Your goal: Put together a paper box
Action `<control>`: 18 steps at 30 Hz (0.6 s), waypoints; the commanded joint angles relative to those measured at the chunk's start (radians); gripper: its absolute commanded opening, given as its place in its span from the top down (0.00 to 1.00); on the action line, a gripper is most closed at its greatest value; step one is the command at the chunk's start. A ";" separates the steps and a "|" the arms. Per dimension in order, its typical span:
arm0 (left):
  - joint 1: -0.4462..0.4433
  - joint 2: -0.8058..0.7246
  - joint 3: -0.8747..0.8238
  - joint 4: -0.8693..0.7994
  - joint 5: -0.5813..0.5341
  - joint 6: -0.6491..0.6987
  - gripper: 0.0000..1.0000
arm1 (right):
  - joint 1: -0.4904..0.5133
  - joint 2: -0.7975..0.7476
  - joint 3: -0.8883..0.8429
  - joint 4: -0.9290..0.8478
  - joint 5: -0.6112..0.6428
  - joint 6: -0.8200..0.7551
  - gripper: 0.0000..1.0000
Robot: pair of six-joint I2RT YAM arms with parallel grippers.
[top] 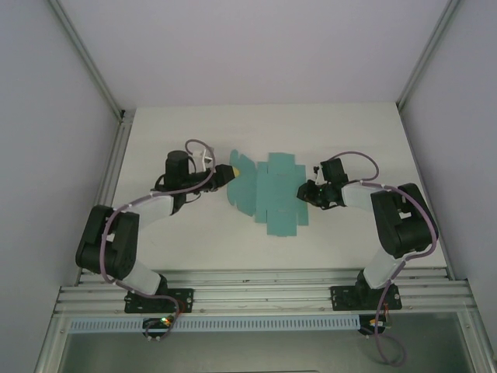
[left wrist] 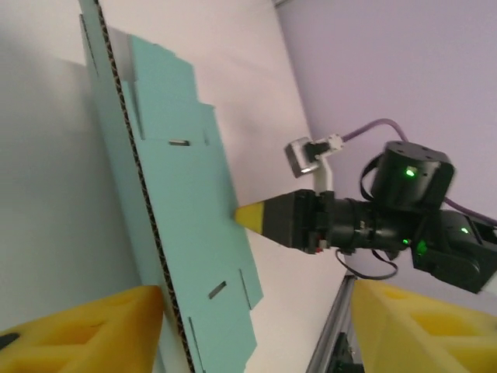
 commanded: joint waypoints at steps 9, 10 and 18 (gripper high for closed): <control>-0.035 -0.064 0.128 -0.480 -0.273 0.296 0.95 | 0.009 -0.028 -0.043 -0.125 -0.004 -0.022 0.72; -0.035 -0.075 0.131 -0.477 -0.270 0.304 1.00 | 0.007 -0.058 -0.034 -0.139 -0.005 -0.033 0.72; -0.024 -0.270 0.102 -0.339 -0.130 0.251 1.00 | -0.111 -0.438 -0.028 -0.205 -0.081 -0.079 0.36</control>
